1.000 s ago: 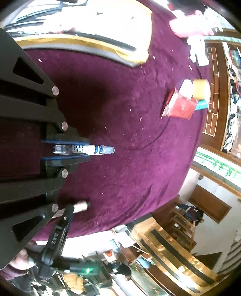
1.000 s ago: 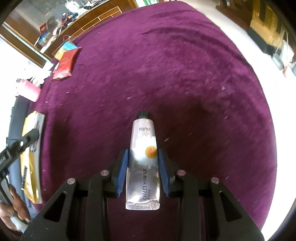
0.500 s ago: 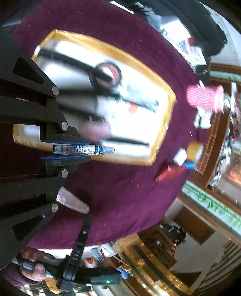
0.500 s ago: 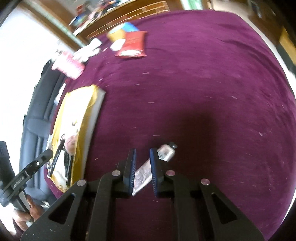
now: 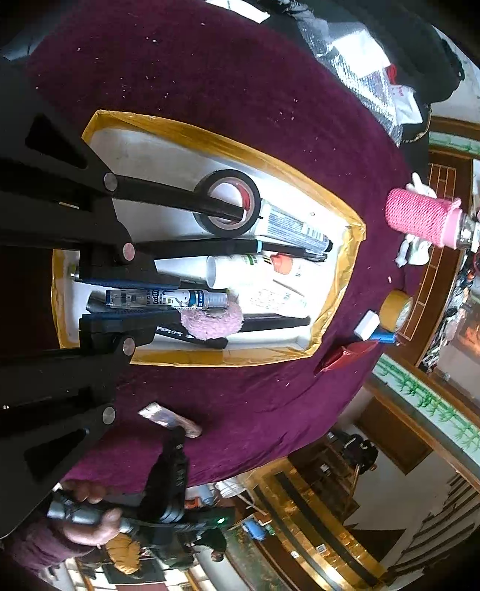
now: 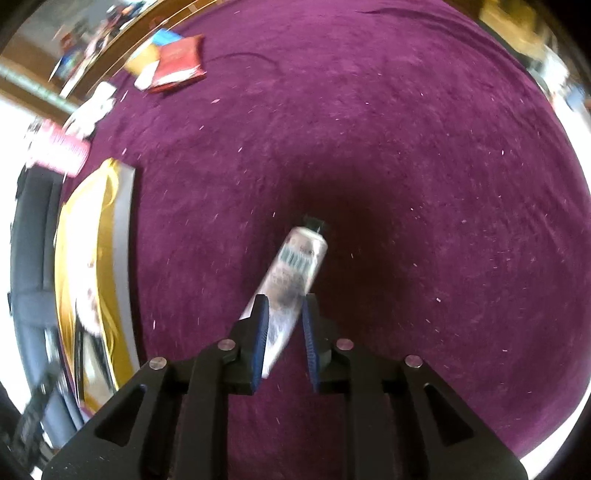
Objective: Organize objects
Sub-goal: 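Carry the pen and cream tube over the tray with both grippers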
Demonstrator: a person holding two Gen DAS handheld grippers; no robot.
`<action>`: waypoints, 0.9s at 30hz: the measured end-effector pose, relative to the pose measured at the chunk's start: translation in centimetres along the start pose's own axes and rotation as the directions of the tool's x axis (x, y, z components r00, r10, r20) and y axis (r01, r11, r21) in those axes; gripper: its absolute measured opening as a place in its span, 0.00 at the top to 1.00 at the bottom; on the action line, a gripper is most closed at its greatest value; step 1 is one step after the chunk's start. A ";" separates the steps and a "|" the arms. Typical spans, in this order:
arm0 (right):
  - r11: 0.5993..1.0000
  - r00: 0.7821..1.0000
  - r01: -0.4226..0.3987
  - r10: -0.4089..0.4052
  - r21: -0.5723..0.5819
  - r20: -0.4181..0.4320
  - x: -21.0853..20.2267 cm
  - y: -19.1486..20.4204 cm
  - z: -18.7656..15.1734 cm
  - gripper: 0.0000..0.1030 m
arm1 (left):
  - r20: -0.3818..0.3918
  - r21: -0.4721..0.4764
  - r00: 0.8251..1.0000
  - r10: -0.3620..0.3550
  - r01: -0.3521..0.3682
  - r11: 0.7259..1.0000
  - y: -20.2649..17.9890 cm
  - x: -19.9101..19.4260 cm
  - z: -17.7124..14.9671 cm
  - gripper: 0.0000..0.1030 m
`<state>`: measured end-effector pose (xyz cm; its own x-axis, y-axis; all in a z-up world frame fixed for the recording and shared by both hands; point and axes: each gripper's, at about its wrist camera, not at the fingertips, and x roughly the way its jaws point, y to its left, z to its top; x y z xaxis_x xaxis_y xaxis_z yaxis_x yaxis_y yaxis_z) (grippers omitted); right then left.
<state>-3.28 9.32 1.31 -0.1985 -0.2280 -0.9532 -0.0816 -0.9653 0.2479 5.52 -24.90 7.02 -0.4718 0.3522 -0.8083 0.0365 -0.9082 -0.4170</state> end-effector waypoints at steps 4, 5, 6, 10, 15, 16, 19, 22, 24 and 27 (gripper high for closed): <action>0.997 0.996 0.075 -0.075 -0.004 0.054 1.4 1.7 0.3 0.67 | -0.019 0.031 1.000 -0.013 0.014 0.999 0.4 0.0 -0.2 0.93; 0.994 0.992 0.109 -0.107 -0.026 0.067 1.6 2.6 0.2 0.61 | -0.026 0.036 1.000 -0.016 0.017 0.999 0.5 0.1 -0.2 0.93; 0.990 0.988 0.134 -0.131 -0.037 0.078 1.8 3.2 0.1 0.59 | -0.033 0.039 0.999 -0.017 0.018 0.999 0.6 0.3 -0.1 0.93; 0.971 0.968 0.220 -0.206 -0.090 0.143 2.2 4.8 0.2 0.71 | -0.047 0.060 0.999 -0.024 0.027 0.998 0.6 0.7 0.2 0.93; 0.988 0.984 0.137 -0.127 -0.074 0.126 1.4 4.0 -0.3 0.75 | -0.041 0.101 0.999 -0.033 0.037 0.994 0.1 0.7 0.6 0.93; 0.991 0.986 0.118 -0.109 -0.062 0.124 1.1 3.9 -0.4 0.75 | -0.042 0.103 0.998 -0.036 0.040 0.994 0.1 0.7 0.7 0.93; 0.998 0.990 0.061 -0.056 -0.033 0.128 -0.3 3.9 -0.9 0.76 | -0.046 0.106 0.998 -0.041 0.045 0.993 0.3 0.8 0.8 0.93; 0.999 0.991 -0.001 0.007 -0.046 0.134 -2.1 5.1 -1.4 0.82 | -0.054 0.105 0.998 -0.045 0.051 0.993 0.5 1.1 0.9 0.93; 0.996 0.990 -0.039 0.049 -0.080 0.133 -3.4 6.6 -2.0 0.86 | -0.059 0.106 0.997 -0.046 0.052 0.993 0.6 1.2 0.9 0.93; 0.987 0.989 -0.052 0.073 -0.154 0.132 -4.1 9.7 -2.6 0.86 | -0.068 0.098 0.997 -0.042 0.048 0.994 1.1 1.5 0.8 0.93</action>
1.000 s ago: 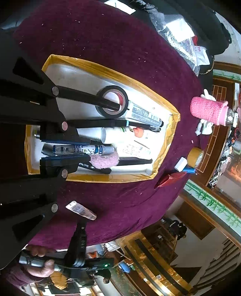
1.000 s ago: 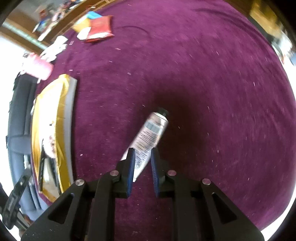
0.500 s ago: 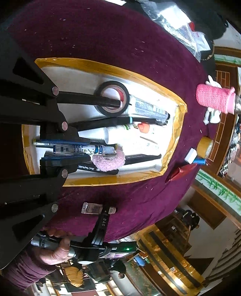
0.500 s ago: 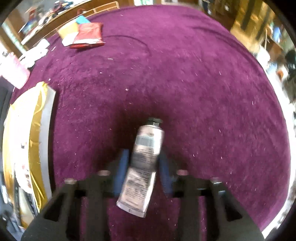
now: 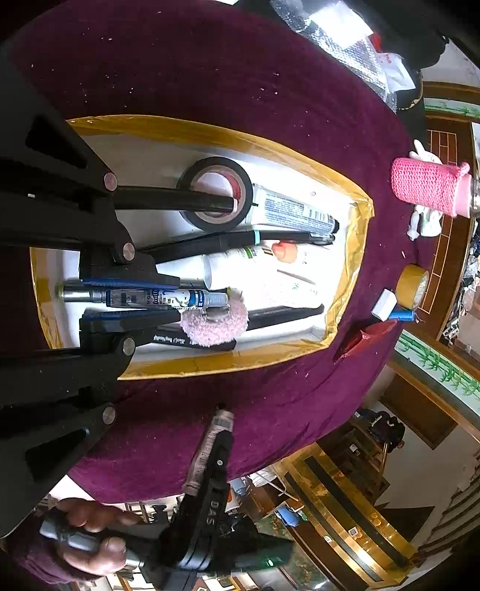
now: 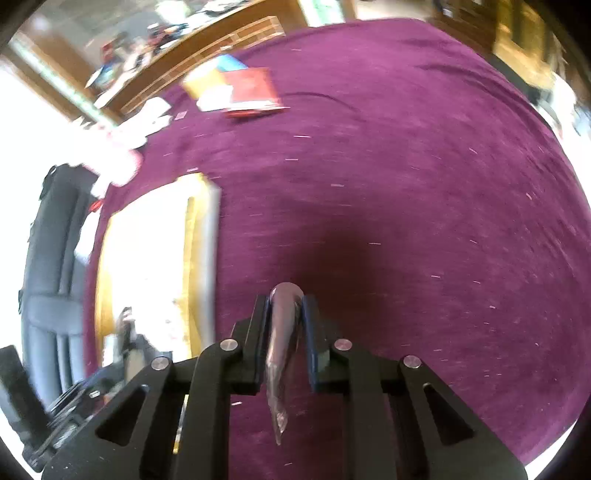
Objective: Organize objects
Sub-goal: 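Carry the pen and cream tube over the tray with both grippers, then lower the pen and cream tube into the tray and open both grippers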
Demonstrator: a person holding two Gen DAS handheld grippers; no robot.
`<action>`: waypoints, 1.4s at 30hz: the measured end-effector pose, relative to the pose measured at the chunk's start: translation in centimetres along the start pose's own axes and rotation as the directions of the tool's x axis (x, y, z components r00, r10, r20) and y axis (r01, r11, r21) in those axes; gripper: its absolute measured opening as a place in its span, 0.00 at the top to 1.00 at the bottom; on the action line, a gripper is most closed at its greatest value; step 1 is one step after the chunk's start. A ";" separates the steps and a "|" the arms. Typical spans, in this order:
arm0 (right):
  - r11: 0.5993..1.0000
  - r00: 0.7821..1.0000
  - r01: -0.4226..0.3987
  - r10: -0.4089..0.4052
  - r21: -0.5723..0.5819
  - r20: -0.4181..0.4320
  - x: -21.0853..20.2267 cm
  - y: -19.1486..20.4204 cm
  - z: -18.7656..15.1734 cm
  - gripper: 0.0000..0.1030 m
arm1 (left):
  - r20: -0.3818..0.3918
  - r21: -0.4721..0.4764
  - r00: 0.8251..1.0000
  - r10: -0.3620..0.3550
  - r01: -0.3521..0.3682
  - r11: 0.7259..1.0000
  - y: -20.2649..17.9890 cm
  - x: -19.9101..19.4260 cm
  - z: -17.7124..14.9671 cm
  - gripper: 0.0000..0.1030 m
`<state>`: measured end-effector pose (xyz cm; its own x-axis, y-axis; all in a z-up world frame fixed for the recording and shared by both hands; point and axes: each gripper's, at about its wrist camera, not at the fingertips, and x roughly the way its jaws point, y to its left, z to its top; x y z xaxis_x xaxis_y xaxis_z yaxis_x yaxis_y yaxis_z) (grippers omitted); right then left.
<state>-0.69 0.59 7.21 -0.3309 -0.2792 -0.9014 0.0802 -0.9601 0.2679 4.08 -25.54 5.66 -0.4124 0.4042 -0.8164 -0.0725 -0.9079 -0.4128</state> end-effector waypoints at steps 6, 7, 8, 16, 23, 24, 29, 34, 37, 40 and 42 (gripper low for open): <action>0.997 0.997 -0.078 0.078 -0.009 -0.019 0.2 2.2 -0.7 0.86 | -0.015 -0.026 1.000 0.025 -0.025 0.999 1.7 0.4 -0.4 0.93; 0.996 0.995 -0.090 0.089 -0.013 -0.033 0.5 2.7 -0.7 0.86 | -0.020 -0.033 0.999 0.029 -0.030 0.999 2.0 0.5 -0.5 0.93; 0.994 0.993 -0.105 0.104 -0.019 -0.052 1.0 3.4 -0.8 0.86 | -0.024 -0.041 0.999 0.029 -0.030 0.999 2.3 0.6 -0.6 0.93; 0.979 0.978 -0.175 0.161 -0.103 -0.132 3.3 8.0 -2.3 0.88 | -0.043 -0.045 0.997 0.060 -0.062 0.997 3.2 1.5 -0.6 0.93; 0.970 0.967 -0.174 0.136 -0.171 -0.216 6.3 10.8 -3.6 0.87 | -0.056 -0.029 0.996 0.067 -0.069 0.997 3.1 1.5 -0.6 0.91; 0.969 0.963 -0.181 0.141 -0.166 -0.229 6.7 10.8 -3.7 0.87 | -0.055 -0.019 0.996 0.070 -0.071 0.997 3.0 1.3 -0.5 0.88; 0.968 0.969 -0.190 0.158 -0.163 -0.191 5.9 10.9 -3.2 0.87 | 0.025 0.061 0.991 0.133 -0.134 0.989 1.0 -0.7 -0.1 0.55; 0.977 0.991 -0.125 0.113 -0.172 -0.078 3.9 10.6 -2.6 0.79 | 0.152 0.121 0.956 0.252 -0.271 0.955 -0.9 -3.0 0.4 0.49; 0.984 0.996 -0.084 0.081 -0.156 -0.030 3.1 10.1 -2.1 0.77 | 0.304 0.139 0.888 0.344 -0.399 0.906 -2.3 -5.5 0.3 0.49; 0.987 0.999 -0.042 0.046 -0.158 0.020 2.2 9.9 -1.9 0.77 | 0.452 0.128 0.817 0.357 -0.456 0.881 -3.9 -8.3 0.3 0.26; 0.987 0.999 -0.027 0.033 -0.157 0.039 1.6 9.5 -1.8 0.74 | 0.484 0.107 0.818 0.312 -0.409 0.906 -4.1 -9.5 0.8 0.01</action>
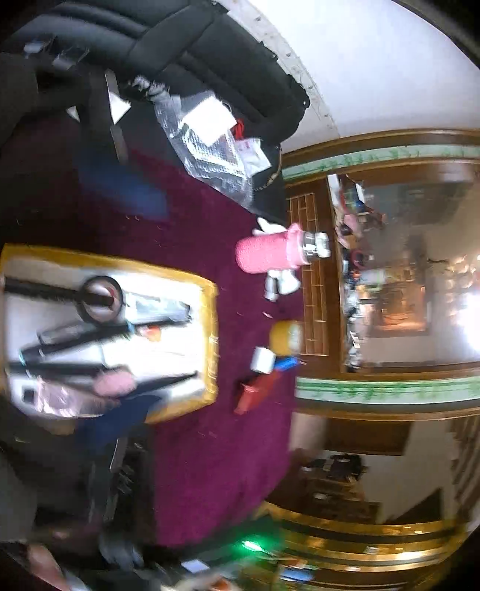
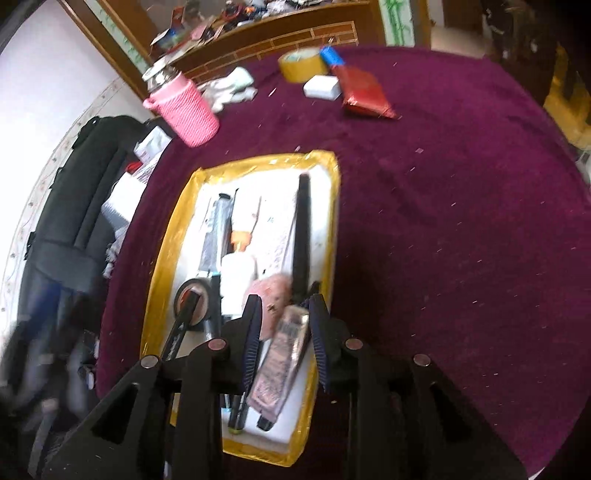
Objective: Organize objects
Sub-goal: 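Lower the pen and cream tube into the tray and open both grippers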
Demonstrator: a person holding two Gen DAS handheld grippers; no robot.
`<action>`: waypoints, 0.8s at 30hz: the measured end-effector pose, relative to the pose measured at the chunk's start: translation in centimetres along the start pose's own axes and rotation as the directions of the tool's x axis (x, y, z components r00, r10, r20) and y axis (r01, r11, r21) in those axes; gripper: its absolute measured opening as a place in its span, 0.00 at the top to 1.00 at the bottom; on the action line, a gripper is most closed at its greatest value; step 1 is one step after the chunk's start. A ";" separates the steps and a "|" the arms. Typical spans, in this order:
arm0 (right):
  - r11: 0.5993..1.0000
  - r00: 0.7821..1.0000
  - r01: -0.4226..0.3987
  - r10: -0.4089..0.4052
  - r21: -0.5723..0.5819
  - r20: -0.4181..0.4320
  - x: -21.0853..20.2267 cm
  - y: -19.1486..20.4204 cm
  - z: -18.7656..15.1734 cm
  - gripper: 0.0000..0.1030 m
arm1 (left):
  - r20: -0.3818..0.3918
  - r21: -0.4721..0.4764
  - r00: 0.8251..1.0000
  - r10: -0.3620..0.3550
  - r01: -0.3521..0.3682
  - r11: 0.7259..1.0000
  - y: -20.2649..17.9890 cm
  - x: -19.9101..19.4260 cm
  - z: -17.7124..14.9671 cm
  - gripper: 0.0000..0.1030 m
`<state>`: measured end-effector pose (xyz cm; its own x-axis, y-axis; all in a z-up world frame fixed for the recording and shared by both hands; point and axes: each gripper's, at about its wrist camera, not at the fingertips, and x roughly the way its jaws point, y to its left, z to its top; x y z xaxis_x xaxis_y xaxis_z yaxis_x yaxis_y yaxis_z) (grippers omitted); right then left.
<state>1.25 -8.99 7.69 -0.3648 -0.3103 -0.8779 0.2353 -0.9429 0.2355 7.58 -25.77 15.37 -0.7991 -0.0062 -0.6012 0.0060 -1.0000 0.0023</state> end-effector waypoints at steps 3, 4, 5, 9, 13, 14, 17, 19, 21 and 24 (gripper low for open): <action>1.000 0.999 0.028 -0.029 0.003 0.016 -0.5 -0.3 0.1 0.65 | -0.072 -0.110 0.982 -0.176 0.168 0.980 1.3 1.2 1.0 0.01; 0.999 0.999 0.039 -0.039 0.002 0.018 -0.6 -0.3 0.1 0.64 | -0.084 -0.149 0.976 -0.201 0.187 0.971 1.9 1.5 1.1 0.01; 0.999 0.998 0.054 -0.054 -0.004 0.021 -0.7 -0.3 0.0 0.63 | -0.080 -0.161 0.978 -0.192 0.178 0.971 2.2 1.5 1.1 0.01; 0.993 0.994 0.104 -0.102 -0.051 0.033 -1.1 0.3 -0.6 0.62 | -0.040 -0.148 0.994 -0.105 0.098 0.984 3.3 1.0 1.4 0.01; 0.989 0.993 0.115 -0.113 -0.096 0.025 -1.1 1.4 -1.3 0.59 | -0.041 -0.149 0.998 -0.045 0.038 0.988 3.8 1.1 1.2 0.01; 0.987 0.993 0.117 -0.115 -0.107 0.021 -1.0 1.7 -1.5 0.59 | -0.044 -0.138 0.999 -0.024 0.018 0.990 3.6 1.0 0.9 0.01; 0.982 0.992 0.123 -0.122 -0.144 0.018 -0.7 2.7 -2.0 0.57 | -0.068 -0.117 0.997 0.031 -0.039 0.992 3.3 1.1 0.0 0.01; 0.977 0.992 0.127 -0.126 -0.169 0.015 -0.6 3.3 -2.3 0.57 | -0.095 -0.134 0.995 -0.009 -0.004 0.991 3.4 1.5 -0.4 0.01; 0.974 0.991 0.130 -0.131 -0.185 0.011 -0.5 3.8 -2.6 0.57 | -0.110 -0.163 0.992 -0.058 0.040 0.986 3.8 1.7 -0.8 0.01; 0.971 0.991 0.135 -0.137 -0.199 0.004 -0.3 4.3 -2.8 0.57 | -0.127 -0.159 0.991 -0.037 0.016 0.987 3.9 1.7 -1.1 0.01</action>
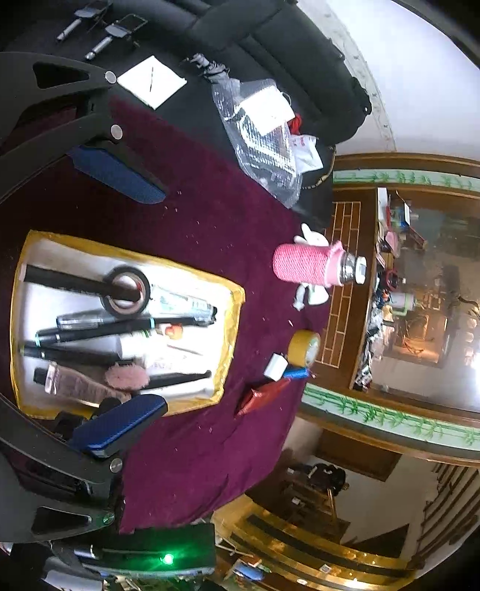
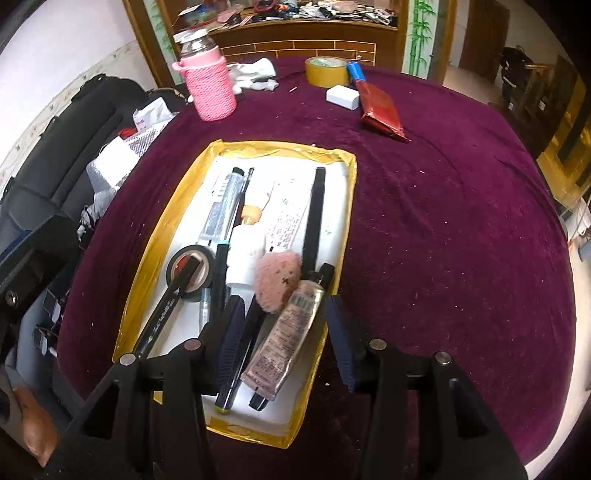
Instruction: Organize objects
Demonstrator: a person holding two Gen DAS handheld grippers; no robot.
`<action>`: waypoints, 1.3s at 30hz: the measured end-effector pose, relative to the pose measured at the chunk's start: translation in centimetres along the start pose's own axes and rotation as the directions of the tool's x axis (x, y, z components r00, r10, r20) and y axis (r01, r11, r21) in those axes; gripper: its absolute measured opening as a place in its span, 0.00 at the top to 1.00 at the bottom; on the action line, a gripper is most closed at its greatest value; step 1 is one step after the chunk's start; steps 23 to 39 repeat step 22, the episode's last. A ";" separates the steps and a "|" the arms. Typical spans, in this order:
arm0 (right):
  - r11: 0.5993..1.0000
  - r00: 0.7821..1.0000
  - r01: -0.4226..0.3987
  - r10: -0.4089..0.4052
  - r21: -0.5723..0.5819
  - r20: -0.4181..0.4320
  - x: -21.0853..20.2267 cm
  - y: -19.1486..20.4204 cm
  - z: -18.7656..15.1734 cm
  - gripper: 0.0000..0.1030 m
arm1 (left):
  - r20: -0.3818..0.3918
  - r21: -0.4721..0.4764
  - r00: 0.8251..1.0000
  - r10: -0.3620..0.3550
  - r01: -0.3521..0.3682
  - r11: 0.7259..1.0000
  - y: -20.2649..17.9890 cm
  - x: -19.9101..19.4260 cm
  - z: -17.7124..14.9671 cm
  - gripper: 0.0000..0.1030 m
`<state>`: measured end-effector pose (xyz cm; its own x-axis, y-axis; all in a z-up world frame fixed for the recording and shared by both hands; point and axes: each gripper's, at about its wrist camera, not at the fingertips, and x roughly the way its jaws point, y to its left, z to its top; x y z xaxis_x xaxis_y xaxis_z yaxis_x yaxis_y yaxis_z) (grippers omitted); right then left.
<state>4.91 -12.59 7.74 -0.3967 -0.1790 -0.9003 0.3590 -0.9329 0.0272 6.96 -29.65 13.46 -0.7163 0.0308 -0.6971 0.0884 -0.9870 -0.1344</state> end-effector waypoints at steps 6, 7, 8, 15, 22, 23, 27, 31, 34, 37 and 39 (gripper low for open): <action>1.000 1.000 0.012 -0.012 -0.013 -0.015 0.3 0.5 -0.2 0.57 | -0.021 0.033 0.999 0.025 -0.024 0.999 -0.4 0.4 -0.7 0.01; 1.000 1.000 0.015 -0.015 -0.017 -0.016 0.3 0.6 -0.2 0.57 | -0.028 0.033 0.999 0.029 -0.028 0.999 -0.4 0.4 -0.8 0.01; 1.000 1.000 0.019 -0.020 -0.022 -0.017 0.3 0.8 -0.3 0.57 | -0.033 0.031 0.999 0.031 -0.030 0.999 -0.3 0.5 -0.9 0.01; 0.999 0.999 0.041 -0.042 -0.030 -0.025 0.6 1.0 -0.6 0.57 | -0.073 0.024 0.994 0.086 -0.085 0.996 0.0 1.2 -1.5 0.01; 0.999 0.998 0.029 -0.031 -0.027 -0.051 1.2 0.7 -1.2 0.57 | -0.110 0.049 0.983 0.146 -0.142 0.989 -0.5 1.7 -2.3 0.01; 0.999 0.998 0.029 -0.031 -0.027 -0.051 1.2 0.7 -1.2 0.57 | -0.110 0.049 0.983 0.146 -0.142 0.989 -0.5 1.7 -2.3 0.01; 0.999 0.998 0.029 -0.031 -0.027 -0.051 1.2 0.7 -1.2 0.57 | -0.110 0.049 0.983 0.146 -0.142 0.989 -0.5 1.7 -2.3 0.01; 0.999 0.998 0.029 -0.031 -0.027 -0.051 1.2 0.7 -1.2 0.57 | -0.110 0.049 0.983 0.146 -0.142 0.989 -0.5 1.7 -2.3 0.01; 0.999 0.998 0.029 -0.031 -0.027 -0.051 1.2 0.7 -1.2 0.57 | -0.110 0.049 0.983 0.146 -0.142 0.989 -0.5 1.7 -2.3 0.01; 0.999 0.998 0.029 -0.031 -0.027 -0.051 1.2 0.7 -1.2 0.57 | -0.110 0.049 0.983 0.146 -0.142 0.989 -0.5 1.7 -2.3 0.01; 0.999 0.998 0.029 -0.031 -0.027 -0.051 1.2 0.7 -1.2 0.57 | -0.110 0.049 0.983 0.146 -0.142 0.989 -0.5 1.7 -2.3 0.01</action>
